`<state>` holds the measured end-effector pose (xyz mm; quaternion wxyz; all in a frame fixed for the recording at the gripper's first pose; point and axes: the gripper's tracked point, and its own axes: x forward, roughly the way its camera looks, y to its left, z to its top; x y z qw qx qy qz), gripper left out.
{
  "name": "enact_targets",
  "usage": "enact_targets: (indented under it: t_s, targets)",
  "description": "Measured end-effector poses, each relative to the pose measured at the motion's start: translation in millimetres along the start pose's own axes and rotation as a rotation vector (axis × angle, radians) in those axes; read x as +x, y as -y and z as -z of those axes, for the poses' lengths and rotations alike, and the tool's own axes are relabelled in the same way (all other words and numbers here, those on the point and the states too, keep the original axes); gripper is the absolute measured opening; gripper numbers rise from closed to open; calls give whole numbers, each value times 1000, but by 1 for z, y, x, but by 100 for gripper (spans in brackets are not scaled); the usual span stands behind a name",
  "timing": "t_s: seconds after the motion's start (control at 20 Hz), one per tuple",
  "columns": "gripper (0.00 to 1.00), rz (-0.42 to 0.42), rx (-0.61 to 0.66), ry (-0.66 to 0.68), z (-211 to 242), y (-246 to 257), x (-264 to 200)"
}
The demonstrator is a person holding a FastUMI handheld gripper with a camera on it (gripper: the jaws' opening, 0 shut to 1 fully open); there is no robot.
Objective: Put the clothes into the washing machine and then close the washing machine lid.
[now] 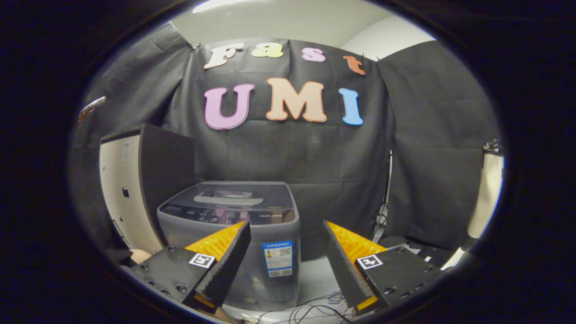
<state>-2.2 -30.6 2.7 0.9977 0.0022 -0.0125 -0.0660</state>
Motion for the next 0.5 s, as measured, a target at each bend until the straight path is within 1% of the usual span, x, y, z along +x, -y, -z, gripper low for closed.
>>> enact_targets:
  t_s: [0.5]
  targets:
    - [98, 4, 0, -5, -1, -5, -2]
